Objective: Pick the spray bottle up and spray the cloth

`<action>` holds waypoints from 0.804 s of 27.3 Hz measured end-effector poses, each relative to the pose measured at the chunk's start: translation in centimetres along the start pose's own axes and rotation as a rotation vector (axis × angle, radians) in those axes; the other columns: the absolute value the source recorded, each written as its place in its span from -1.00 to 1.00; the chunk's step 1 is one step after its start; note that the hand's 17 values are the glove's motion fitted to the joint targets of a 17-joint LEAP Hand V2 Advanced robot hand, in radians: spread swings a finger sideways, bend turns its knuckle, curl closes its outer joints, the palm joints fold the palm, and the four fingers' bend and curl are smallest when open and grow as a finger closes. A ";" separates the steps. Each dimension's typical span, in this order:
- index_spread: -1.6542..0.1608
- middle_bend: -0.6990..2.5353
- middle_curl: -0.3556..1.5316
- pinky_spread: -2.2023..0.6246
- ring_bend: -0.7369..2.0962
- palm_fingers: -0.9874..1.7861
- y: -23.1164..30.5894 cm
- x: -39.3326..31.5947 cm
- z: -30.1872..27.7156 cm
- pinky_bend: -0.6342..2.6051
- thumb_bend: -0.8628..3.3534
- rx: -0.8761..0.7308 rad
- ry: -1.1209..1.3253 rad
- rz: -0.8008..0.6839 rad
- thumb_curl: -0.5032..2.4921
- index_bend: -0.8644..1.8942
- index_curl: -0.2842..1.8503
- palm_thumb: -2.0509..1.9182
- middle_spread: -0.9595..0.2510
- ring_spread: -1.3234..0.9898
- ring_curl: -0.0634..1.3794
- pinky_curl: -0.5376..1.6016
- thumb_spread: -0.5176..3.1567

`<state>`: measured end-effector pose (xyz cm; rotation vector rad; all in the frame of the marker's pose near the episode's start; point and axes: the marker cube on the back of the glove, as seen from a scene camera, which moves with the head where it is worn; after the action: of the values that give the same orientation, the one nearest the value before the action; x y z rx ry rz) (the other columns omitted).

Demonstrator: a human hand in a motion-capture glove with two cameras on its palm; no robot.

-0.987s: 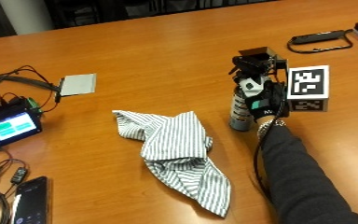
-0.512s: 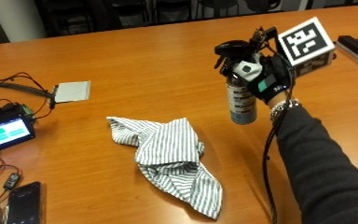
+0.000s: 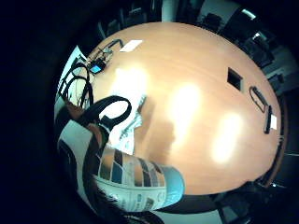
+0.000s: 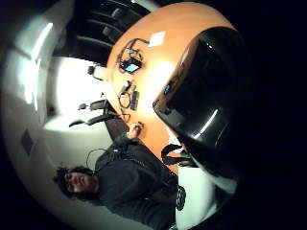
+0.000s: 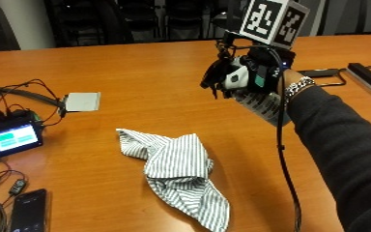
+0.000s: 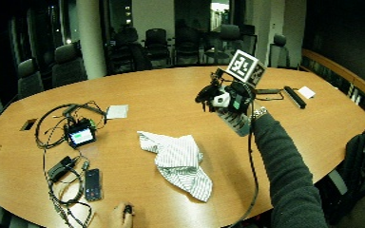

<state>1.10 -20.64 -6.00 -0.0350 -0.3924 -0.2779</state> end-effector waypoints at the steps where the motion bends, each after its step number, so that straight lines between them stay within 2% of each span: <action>1: 0.50 -0.32 -0.11 0.39 -0.10 0.68 0.0 -0.2 0.1 -0.33 -0.60 -0.027 0.059 0.015 -0.21 -0.22 -0.24 0.48 0.25 -0.01 -0.30 -0.14 -0.40; 6: 0.50 -0.32 -0.11 0.39 -0.09 0.68 0.4 -0.3 0.7 -0.33 -0.61 -0.143 0.265 0.082 -0.20 -0.22 -0.23 0.48 0.25 -0.01 -0.30 -0.14 -0.41; 15: 0.50 -0.31 -0.11 0.39 -0.10 0.68 0.7 -1.0 3.4 -0.33 -0.60 -0.368 0.349 0.157 -0.19 -0.21 -0.21 0.48 0.24 -0.01 -0.31 -0.14 -0.42; 22: 0.50 -0.31 -0.11 0.39 -0.10 0.68 0.5 -1.5 6.1 -0.33 -0.61 -0.459 0.498 0.192 -0.18 -0.20 -0.21 0.47 0.24 -0.01 -0.31 -0.14 -0.43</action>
<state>-2.33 -19.21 -0.91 -0.4432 0.1756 -0.1729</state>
